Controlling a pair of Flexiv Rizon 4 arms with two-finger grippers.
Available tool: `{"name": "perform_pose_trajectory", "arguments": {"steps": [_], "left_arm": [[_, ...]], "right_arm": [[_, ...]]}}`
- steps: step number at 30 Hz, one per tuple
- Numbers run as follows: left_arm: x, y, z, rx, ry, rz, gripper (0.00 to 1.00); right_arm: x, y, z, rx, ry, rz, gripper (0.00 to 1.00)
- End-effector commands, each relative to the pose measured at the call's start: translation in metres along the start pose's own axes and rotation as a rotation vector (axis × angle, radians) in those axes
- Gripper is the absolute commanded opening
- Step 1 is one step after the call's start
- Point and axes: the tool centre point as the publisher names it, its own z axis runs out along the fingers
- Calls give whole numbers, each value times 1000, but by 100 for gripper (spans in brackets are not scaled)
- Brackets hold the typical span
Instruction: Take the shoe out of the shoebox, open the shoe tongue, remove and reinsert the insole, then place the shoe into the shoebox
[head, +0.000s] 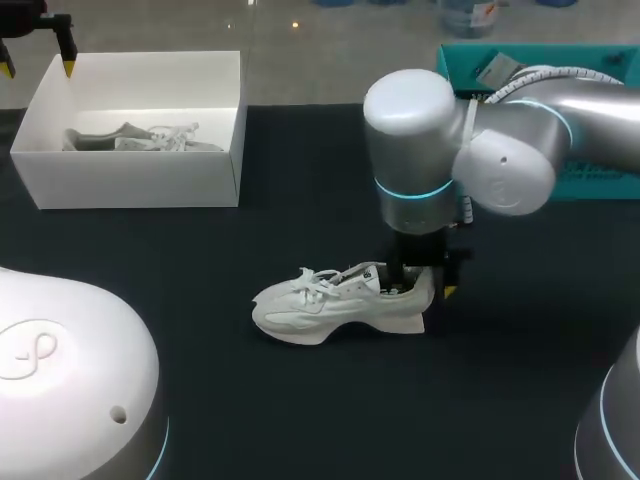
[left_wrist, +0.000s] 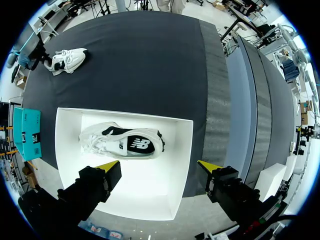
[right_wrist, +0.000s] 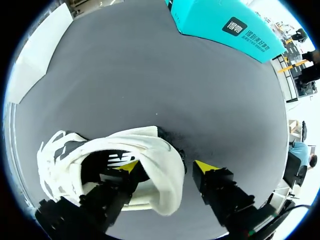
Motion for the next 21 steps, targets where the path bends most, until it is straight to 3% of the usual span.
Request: {"name": "perform_pose_trajectory", "arguments": {"steps": [1, 6, 16, 21], "left_arm": [[0, -1, 0, -2, 2, 0, 100], [0, -1, 0, -2, 2, 0, 100], [0, -1, 0, -2, 2, 0, 100], [0, -1, 0, -2, 2, 0, 100]], "right_arm": [[-23, -5, -31, -31, 127, -73, 100], [-27, 0, -55, -89, 252, -261, 100], [-41, 22, -86, -166, 711, -775, 100], [-45, 28, -94, -159, 810, -928, 100]]}}
